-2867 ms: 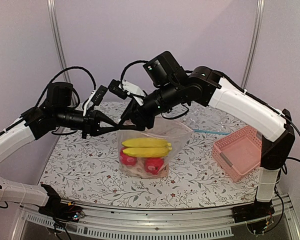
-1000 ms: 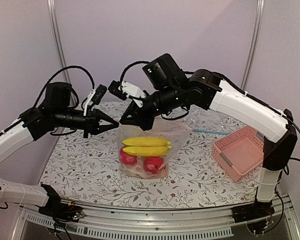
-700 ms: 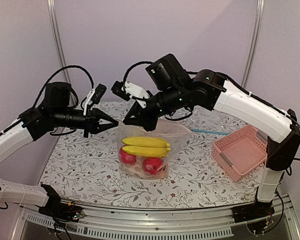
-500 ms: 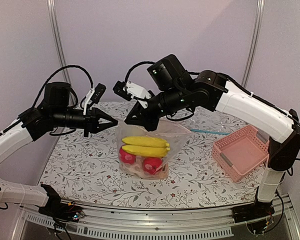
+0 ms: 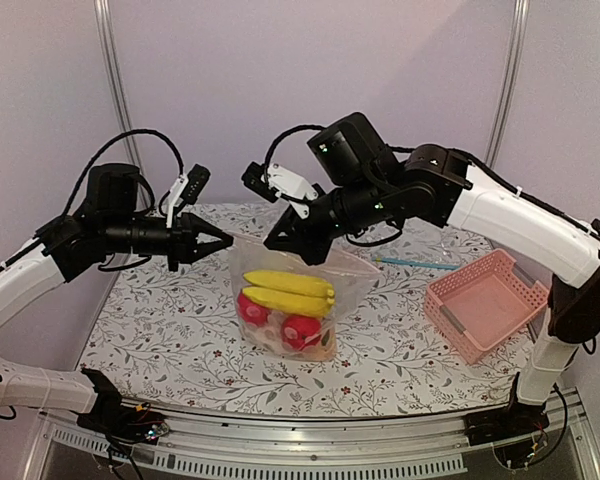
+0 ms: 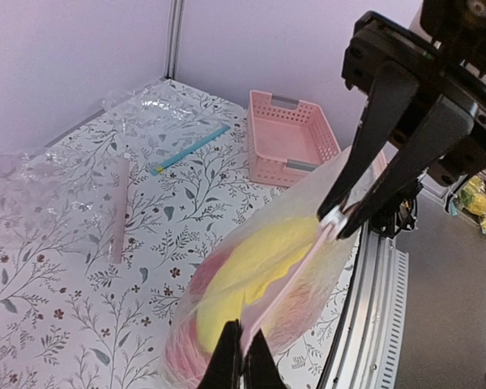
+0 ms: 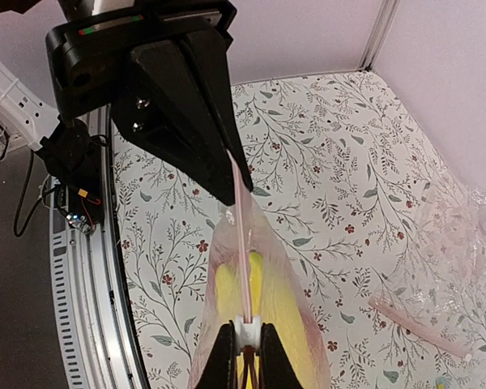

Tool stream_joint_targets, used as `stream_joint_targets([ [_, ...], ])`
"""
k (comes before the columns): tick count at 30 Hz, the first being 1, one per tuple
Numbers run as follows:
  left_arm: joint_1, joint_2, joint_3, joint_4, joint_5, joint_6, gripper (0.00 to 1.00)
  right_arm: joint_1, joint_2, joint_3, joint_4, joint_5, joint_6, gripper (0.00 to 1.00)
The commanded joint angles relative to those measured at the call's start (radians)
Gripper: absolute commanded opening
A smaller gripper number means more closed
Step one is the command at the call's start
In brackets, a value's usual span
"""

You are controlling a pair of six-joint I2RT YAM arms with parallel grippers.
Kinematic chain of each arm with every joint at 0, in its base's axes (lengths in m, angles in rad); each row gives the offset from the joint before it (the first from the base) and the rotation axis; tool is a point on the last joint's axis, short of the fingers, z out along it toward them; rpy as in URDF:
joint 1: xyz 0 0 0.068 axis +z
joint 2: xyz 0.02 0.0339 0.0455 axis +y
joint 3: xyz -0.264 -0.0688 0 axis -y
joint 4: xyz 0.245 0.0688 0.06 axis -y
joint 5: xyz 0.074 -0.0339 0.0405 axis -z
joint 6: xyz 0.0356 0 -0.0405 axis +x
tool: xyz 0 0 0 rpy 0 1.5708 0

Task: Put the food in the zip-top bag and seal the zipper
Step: Zip the zipper on the zipper food storage bag.

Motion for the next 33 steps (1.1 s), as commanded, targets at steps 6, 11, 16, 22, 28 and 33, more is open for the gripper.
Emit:
stream_joint_targets([
  [6, 0.062, -0.029, 0.002, 0.013, -0.145, -0.026, 0.0, -0.016, -0.1, -0.084, -0.162, 0.076, 0.059, 0.0],
  [11, 0.069, -0.025, 0.002, 0.014, -0.174, -0.032, 0.0, -0.019, -0.131, -0.121, -0.162, 0.113, 0.081, 0.0],
  [16, 0.078, -0.021, 0.004, 0.01, -0.201, -0.041, 0.0, -0.026, -0.166, -0.162, -0.163, 0.144, 0.104, 0.0],
  [22, 0.089, -0.019, 0.004, 0.008, -0.232, -0.052, 0.0, -0.029, -0.202, -0.206, -0.162, 0.162, 0.127, 0.0],
  [28, 0.103, -0.013, 0.004, 0.007, -0.269, -0.067, 0.0, -0.032, -0.236, -0.242, -0.167, 0.182, 0.148, 0.0],
  [33, 0.113, -0.007, 0.005, 0.005, -0.281, -0.078, 0.0, -0.033, -0.259, -0.258, -0.18, 0.2, 0.155, 0.0],
])
